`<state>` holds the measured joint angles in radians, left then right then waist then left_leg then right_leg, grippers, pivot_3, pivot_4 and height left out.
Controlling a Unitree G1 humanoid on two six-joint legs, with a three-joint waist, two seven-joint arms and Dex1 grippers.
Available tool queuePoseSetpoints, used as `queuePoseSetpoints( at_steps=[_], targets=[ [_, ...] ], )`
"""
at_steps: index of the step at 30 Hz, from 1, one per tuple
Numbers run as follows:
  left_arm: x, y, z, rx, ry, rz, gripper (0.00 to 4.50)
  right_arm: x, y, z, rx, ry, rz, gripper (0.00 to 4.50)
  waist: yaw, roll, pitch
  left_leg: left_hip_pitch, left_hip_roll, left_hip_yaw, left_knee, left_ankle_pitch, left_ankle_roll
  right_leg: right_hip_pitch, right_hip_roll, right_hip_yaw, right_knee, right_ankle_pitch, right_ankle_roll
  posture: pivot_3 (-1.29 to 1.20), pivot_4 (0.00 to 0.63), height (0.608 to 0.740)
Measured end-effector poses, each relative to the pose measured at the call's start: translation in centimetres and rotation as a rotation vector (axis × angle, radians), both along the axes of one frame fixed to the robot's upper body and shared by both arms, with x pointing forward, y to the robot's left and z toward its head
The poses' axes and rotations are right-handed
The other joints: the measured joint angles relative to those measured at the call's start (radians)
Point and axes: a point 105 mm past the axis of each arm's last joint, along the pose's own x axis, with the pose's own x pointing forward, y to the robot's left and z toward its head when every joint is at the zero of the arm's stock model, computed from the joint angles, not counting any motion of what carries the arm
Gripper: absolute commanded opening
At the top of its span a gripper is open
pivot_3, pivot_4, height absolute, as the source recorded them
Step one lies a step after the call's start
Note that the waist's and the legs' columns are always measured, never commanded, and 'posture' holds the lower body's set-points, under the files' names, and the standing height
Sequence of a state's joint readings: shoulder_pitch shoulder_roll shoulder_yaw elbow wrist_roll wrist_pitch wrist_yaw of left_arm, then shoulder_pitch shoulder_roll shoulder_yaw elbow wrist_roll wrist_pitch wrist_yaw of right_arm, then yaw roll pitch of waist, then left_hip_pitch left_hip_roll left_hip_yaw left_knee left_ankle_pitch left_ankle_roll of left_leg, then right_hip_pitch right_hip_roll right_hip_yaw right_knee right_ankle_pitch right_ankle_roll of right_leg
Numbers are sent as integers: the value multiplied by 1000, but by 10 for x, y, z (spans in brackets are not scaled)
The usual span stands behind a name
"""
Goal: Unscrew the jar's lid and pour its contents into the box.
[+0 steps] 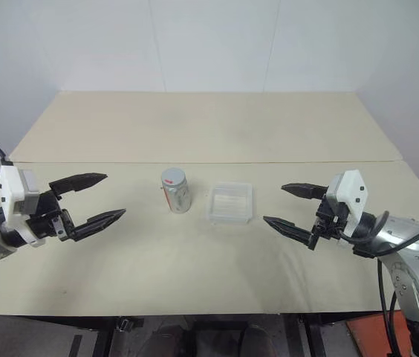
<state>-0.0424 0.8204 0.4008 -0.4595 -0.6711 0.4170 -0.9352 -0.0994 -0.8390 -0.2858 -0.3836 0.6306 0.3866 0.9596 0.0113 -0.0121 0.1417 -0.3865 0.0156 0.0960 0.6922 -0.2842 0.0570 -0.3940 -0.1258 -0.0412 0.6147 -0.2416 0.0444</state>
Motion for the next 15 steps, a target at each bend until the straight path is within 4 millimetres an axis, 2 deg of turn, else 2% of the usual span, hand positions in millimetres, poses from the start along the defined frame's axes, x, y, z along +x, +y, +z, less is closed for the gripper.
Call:
queuePoseSetpoints(
  at_steps=[6,15],
  targets=[
    [7,0,-1,-11,14,-24,4452,-5,-10,-10,-107,71,0,4500,1,0,0,0,0,0,0,0,0,0,0,-1,0,0,0,0,150,740],
    [13,-5,-6,19,26,-73,4452,-7,-16,-13,-141,107,22,4500,0,0,0,0,0,0,0,0,1,1,0,-1,-1,0,0,0,150,740]
  ],
)
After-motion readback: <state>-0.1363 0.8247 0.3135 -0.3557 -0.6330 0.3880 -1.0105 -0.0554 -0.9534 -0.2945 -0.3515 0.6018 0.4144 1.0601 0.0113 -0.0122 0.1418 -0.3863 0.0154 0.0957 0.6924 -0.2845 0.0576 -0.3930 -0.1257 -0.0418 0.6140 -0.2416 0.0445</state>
